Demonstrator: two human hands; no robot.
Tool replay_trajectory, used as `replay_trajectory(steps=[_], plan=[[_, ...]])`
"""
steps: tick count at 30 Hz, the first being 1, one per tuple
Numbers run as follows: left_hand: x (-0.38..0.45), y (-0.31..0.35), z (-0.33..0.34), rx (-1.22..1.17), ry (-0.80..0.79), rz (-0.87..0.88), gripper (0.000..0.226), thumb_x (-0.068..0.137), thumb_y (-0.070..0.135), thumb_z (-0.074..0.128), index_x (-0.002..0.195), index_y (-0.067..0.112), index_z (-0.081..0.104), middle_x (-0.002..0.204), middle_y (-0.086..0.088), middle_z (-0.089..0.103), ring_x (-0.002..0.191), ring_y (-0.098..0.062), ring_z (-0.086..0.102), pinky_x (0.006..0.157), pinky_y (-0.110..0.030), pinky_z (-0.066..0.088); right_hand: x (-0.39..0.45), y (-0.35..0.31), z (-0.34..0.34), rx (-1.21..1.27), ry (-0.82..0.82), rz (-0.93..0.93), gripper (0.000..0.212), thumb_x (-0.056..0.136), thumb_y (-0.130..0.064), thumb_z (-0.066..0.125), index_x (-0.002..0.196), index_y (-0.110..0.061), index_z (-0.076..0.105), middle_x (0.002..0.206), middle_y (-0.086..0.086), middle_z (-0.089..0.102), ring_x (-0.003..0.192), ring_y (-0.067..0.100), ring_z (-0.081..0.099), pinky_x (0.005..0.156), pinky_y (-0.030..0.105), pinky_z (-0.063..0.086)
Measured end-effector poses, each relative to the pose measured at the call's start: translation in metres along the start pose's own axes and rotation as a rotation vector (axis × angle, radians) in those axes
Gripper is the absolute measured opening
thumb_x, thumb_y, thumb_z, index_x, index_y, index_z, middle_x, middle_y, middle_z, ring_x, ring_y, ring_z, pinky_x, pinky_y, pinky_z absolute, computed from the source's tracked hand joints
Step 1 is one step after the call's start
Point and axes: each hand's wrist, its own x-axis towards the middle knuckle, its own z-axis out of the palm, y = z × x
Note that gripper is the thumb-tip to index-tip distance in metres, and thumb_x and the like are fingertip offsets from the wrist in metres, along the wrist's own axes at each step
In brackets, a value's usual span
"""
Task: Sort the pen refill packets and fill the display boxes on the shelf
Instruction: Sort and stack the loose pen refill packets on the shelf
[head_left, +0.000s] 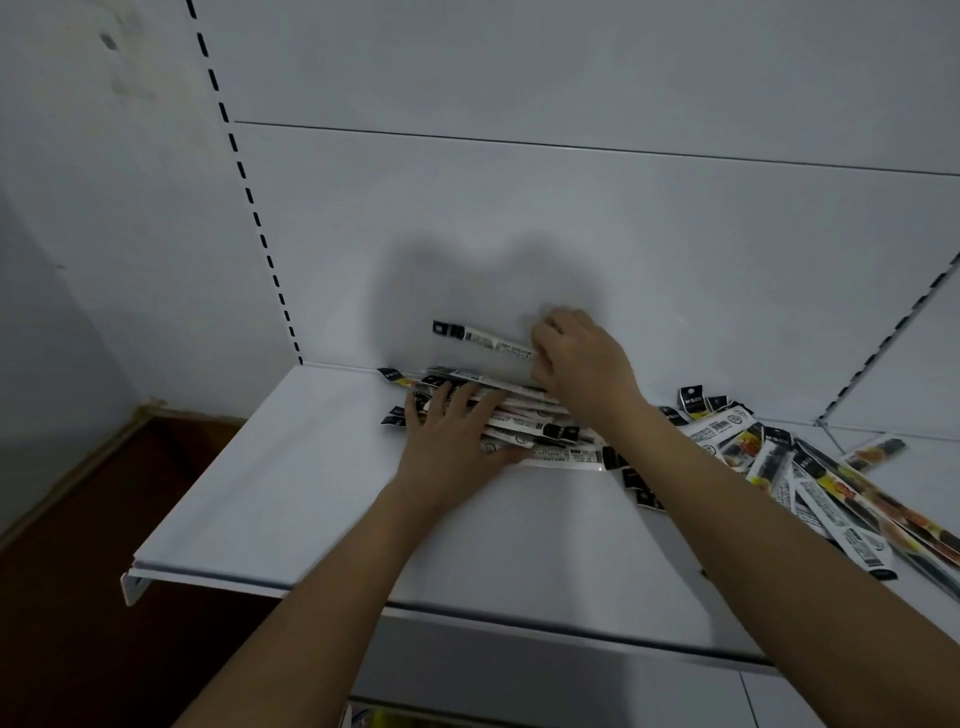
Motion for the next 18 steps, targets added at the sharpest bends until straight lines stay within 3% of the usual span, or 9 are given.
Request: replay_trajectory(steps=[2,4,6,8,11,13,16,18], plan=[[0.011,-0.001,0.000,-0.153,-0.015,-0.062,0.098,0.072,0.080,0.050,0.149,0.021,0.036,0.152,-0.001,0.039,0.144,-0.026,0.028,0.119,-0.054,0.011,-0.013,-0.006,-0.010,0.063,0.009,-0.043,0.008,0.074,-0.013,0.052,0.073,-0.008,0.058,0.071,0.009,0.061,0.065,0.030,0.058,0.050,0.031,0.045],[0.020,-0.001,-0.008,-0.335,0.047,-0.111,0.111,0.062,0.075,0.067,0.146,0.009,0.040,0.148,-0.012,0.043,0.140,-0.032,0.035,0.118,-0.050,0.020,-0.034,-0.013,-0.012,0.105,-0.049,-0.008,0.006,0.070,-0.009,0.062,0.072,-0.010,0.057,0.069,0.006,0.062,0.061,0.030,0.059,0.048,0.028,0.041],[0.018,0.001,-0.023,-0.538,0.014,-0.155,0.125,0.058,0.060,0.086,0.153,0.007,0.024,0.157,-0.013,0.026,0.147,-0.028,0.021,0.121,-0.035,0.015,-0.057,-0.021,-0.010,0.139,-0.090,0.019,0.020,0.068,-0.005,0.075,0.074,-0.012,0.058,0.071,0.004,0.064,0.064,0.030,0.061,0.051,0.025,0.035],[0.010,-0.007,-0.036,-0.617,-0.047,-0.153,0.142,0.054,0.053,0.091,0.157,0.010,0.003,0.163,-0.007,0.006,0.150,-0.018,0.005,0.120,-0.027,0.007,-0.071,-0.025,-0.007,0.218,-0.109,0.029,0.021,0.073,-0.004,0.073,0.081,-0.016,0.057,0.076,0.002,0.065,0.070,0.029,0.061,0.056,0.026,0.035],[-0.007,-0.028,-0.046,-0.531,0.105,-0.093,0.154,0.037,0.086,0.071,0.156,0.022,-0.002,0.164,-0.007,0.006,0.151,-0.022,0.003,0.122,-0.042,0.008,-0.081,-0.022,-0.002,0.317,-0.166,0.041,0.033,0.079,-0.007,0.065,0.104,-0.027,0.055,0.098,-0.002,0.068,0.091,0.024,0.062,0.074,0.034,0.049],[-0.015,-0.030,-0.048,-0.404,0.059,-0.052,0.148,0.034,0.095,0.057,0.152,0.036,-0.009,0.165,-0.004,0.001,0.152,-0.025,-0.005,0.120,-0.052,0.005,-0.084,-0.018,0.002,0.359,-0.208,0.087,0.034,0.082,-0.011,0.062,0.112,-0.028,0.059,0.112,-0.004,0.069,0.105,0.023,0.062,0.087,0.043,0.051],[-0.021,-0.008,-0.039,-0.122,-0.088,0.055,0.124,0.047,0.095,0.041,0.147,0.046,-0.013,0.165,0.003,-0.010,0.150,-0.022,-0.017,0.117,-0.058,-0.002,-0.082,-0.019,-0.002,0.464,-0.188,0.184,0.032,0.081,-0.012,0.060,0.111,-0.020,0.065,0.115,-0.004,0.067,0.109,0.022,0.060,0.092,0.047,0.049],[-0.018,0.003,-0.025,0.028,-0.112,0.092,0.105,0.065,0.090,0.031,0.151,0.045,-0.009,0.165,0.006,-0.010,0.151,-0.023,-0.017,0.118,-0.061,-0.002,-0.079,-0.023,-0.008,0.492,-0.057,0.252,0.029,0.085,-0.016,0.062,0.113,-0.014,0.065,0.116,0.002,0.067,0.109,0.025,0.061,0.093,0.045,0.050]])
